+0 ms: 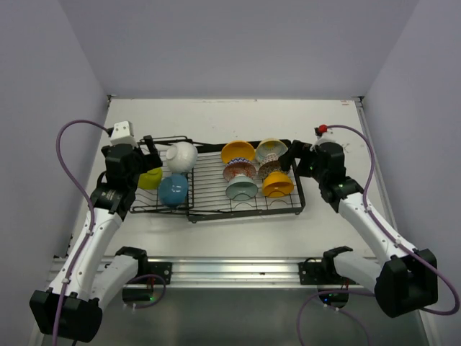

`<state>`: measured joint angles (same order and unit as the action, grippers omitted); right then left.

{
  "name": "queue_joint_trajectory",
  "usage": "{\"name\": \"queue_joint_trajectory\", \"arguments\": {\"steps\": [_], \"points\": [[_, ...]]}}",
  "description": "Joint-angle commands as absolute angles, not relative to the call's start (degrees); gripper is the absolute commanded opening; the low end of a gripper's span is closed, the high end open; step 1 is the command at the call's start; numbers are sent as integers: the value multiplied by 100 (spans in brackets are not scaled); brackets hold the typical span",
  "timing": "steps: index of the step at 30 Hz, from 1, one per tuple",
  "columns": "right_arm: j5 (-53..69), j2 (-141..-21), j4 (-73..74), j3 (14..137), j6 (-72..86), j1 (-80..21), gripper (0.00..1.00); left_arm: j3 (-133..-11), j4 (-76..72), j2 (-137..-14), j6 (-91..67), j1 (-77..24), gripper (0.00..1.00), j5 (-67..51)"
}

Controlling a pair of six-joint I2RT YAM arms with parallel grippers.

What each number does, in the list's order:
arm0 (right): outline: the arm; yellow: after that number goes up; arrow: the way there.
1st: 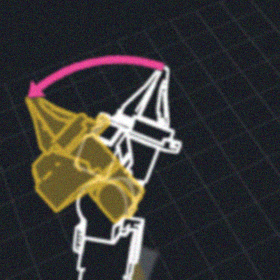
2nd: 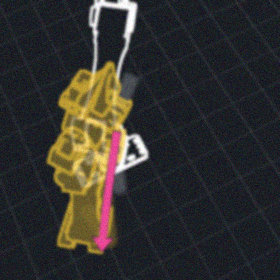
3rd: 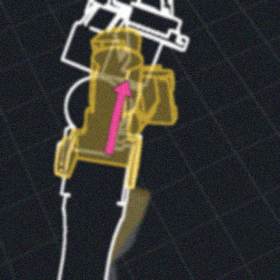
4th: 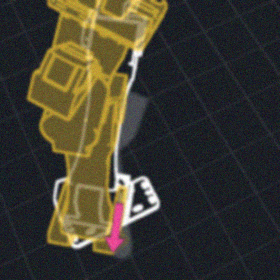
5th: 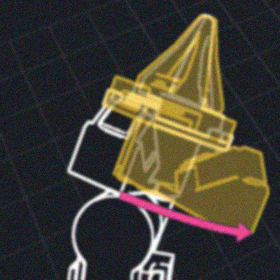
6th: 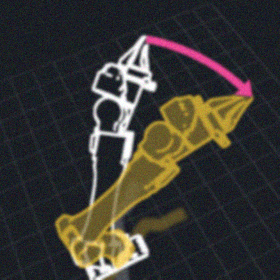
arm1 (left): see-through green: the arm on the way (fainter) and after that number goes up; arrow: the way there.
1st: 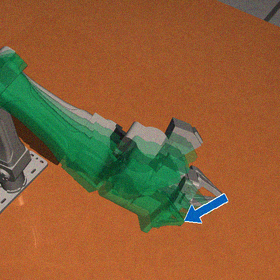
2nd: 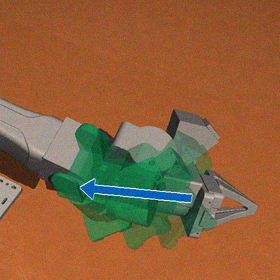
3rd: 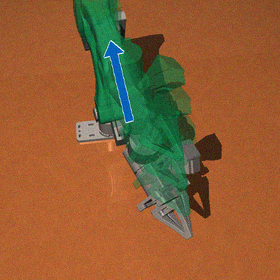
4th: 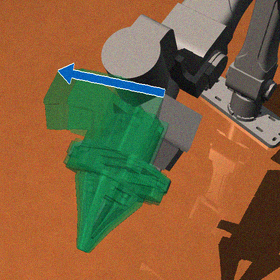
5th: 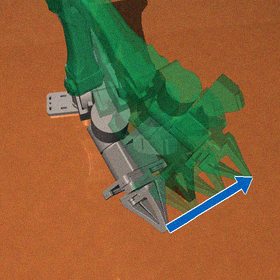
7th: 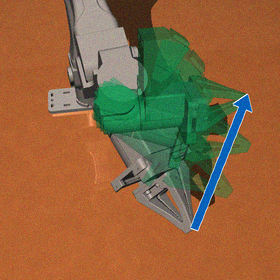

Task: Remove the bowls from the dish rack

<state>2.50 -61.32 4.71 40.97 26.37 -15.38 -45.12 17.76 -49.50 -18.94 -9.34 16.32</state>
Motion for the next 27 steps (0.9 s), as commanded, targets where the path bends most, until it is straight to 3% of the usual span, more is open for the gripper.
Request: {"name": "queue_joint_trajectory", "arguments": {"steps": [1,9,18,27], "points": [[80,-5934,229,4149,2610,-1564,99,-4702,1688,-4939,-1942,-853,100,1591],[61,-5493,308,4008,2382,-1564,99,-4667,1679,-4852,-2012,-853,100,1731],[914,-5467,62,3885,2101,-1573,99,-4755,1793,-4808,-2162,-844,100,2397],[1011,-5607,70,3894,2083,-1564,99,-5028,2601,-5167,-2680,-800,100,2646]]}}
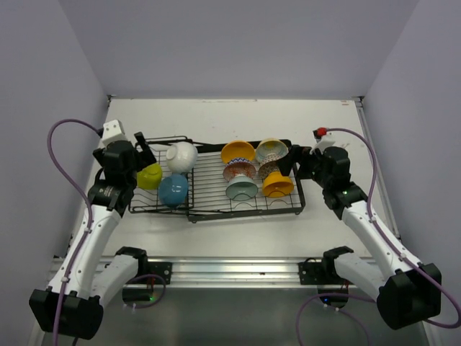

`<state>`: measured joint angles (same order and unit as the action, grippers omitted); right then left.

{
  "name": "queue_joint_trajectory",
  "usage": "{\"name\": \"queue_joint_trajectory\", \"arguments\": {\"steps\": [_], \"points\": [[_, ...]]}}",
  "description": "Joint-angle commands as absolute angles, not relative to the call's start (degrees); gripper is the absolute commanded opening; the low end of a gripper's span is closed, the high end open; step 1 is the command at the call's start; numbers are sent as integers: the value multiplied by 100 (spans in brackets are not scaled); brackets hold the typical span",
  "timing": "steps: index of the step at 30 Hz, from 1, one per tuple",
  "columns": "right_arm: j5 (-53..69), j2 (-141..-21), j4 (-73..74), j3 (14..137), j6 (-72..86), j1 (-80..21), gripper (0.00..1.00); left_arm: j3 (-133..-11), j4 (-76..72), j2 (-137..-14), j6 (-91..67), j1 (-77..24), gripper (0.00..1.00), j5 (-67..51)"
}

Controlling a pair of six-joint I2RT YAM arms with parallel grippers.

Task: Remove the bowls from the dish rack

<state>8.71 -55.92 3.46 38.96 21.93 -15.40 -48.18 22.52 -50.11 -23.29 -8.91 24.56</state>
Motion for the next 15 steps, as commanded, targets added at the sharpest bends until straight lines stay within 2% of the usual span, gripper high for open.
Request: {"name": "queue_joint_trajectory", "arguments": {"steps": [1,15], "points": [[1002,-5616,70,3902,2083,-1556,99,-5010,2662,-5203,-2724,-782,100,2611],[967,-5616,158,3920,2039,-1565,99,-4729,2813,-5792,-3603,-413,100,1688]]}}
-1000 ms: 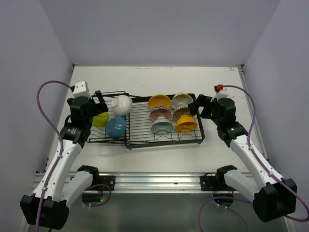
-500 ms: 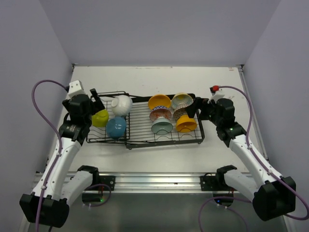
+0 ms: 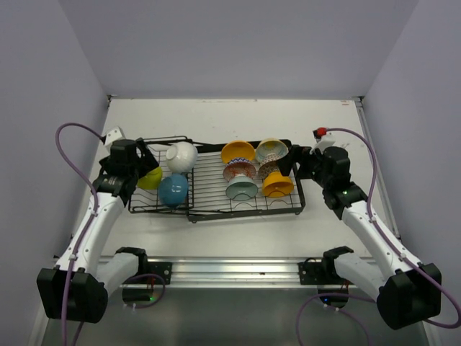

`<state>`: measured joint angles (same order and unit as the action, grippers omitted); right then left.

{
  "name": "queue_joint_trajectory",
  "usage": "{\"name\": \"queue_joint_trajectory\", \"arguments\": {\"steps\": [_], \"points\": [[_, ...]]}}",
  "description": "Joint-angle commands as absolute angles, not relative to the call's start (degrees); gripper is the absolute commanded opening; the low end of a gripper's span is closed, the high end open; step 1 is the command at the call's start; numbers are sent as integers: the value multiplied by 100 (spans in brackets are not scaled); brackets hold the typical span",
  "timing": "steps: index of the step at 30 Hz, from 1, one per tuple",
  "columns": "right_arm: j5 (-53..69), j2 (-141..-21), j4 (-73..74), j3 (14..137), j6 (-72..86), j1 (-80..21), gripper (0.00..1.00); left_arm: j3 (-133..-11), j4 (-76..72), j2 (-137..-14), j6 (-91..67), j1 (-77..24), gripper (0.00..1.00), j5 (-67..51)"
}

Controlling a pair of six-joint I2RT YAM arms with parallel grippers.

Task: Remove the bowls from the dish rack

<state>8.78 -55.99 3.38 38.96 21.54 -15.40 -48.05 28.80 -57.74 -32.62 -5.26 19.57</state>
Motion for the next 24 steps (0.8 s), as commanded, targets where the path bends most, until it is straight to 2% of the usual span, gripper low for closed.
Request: {"name": "queue_joint_trajectory", "arguments": {"steps": [1,13,24], "points": [[967,-5625,167,3920,2039,-1573,98,-4711,2813,-5809,-3630,-396,100,1670],[941,-5818,202,3955,2039,-1573,99,-4465,2910,-5722,-3806,-202,99,1767],[861,-5880,281,3981,2039,-1573,99,-4228,2646,-5485,-3929,-193,83,1775]]}}
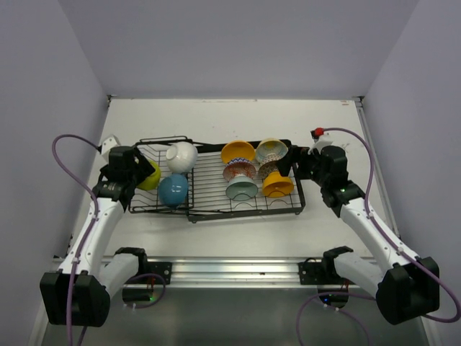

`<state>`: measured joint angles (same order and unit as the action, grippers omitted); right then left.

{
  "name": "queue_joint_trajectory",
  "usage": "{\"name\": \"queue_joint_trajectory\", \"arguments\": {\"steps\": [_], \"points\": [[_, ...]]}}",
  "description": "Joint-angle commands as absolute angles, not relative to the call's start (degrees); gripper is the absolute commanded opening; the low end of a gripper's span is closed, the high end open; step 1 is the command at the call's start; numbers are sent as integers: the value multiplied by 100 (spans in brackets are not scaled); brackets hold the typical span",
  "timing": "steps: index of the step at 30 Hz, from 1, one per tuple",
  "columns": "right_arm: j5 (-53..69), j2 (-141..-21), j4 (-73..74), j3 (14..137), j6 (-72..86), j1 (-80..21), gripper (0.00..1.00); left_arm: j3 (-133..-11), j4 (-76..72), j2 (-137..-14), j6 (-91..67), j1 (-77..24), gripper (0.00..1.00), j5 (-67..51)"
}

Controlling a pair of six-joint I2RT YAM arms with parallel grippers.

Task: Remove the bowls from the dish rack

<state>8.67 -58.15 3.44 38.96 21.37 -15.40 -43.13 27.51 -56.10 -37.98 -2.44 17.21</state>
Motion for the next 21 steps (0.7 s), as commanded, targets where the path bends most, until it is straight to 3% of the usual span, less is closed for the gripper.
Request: {"name": "queue_joint_trajectory", "arguments": {"steps": [1,12,21], "points": [[861,-5889,281,3981,2039,-1565,98,-4219,2646,-5476,-3937,-193,80,1784],[817,-5906,316,4008,2039,-1573,99,-4236,2558,-5432,-3903,-193,63,1811],[765,-5933,325,4008,2039,-1573,99,-4482,2294,-5300,-3709,-193,43,1758]]}}
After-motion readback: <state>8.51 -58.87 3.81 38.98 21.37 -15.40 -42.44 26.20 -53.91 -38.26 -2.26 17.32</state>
